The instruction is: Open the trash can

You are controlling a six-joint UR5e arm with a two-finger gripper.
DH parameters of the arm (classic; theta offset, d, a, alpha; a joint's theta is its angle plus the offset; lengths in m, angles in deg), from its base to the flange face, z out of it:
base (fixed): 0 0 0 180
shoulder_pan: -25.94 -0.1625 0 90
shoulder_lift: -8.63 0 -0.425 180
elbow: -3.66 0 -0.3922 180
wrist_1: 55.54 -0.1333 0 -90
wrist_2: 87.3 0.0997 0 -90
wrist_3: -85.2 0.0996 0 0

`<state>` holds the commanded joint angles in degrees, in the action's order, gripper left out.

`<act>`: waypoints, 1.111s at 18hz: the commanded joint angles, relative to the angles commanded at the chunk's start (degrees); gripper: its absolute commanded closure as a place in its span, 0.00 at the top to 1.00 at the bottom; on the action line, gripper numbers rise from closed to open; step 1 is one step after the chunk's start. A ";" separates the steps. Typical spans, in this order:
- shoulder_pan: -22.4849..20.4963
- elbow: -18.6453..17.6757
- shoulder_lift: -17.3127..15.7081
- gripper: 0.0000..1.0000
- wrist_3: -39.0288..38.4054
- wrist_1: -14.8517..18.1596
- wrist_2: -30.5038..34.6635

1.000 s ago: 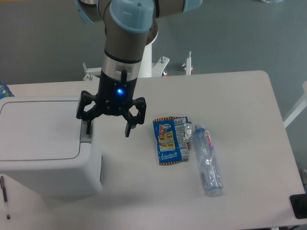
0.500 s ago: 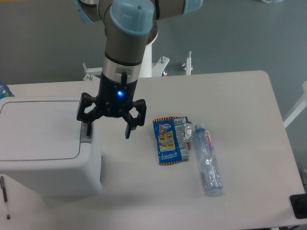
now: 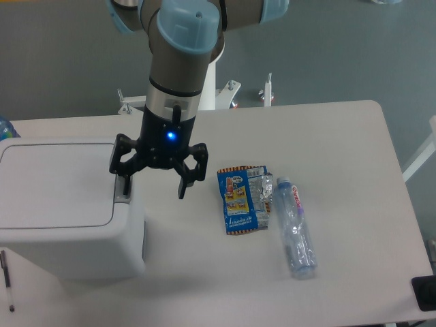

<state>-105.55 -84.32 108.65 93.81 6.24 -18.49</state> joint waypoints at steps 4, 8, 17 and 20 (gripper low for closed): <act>0.00 0.00 0.00 1.00 0.00 0.09 0.00; 0.00 0.09 0.00 1.00 -0.09 0.00 0.00; -0.09 2.19 -0.79 1.00 0.44 -0.26 0.00; -1.66 5.26 -0.88 1.00 0.61 -1.14 0.70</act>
<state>-107.21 -79.06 107.77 94.42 5.10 -17.79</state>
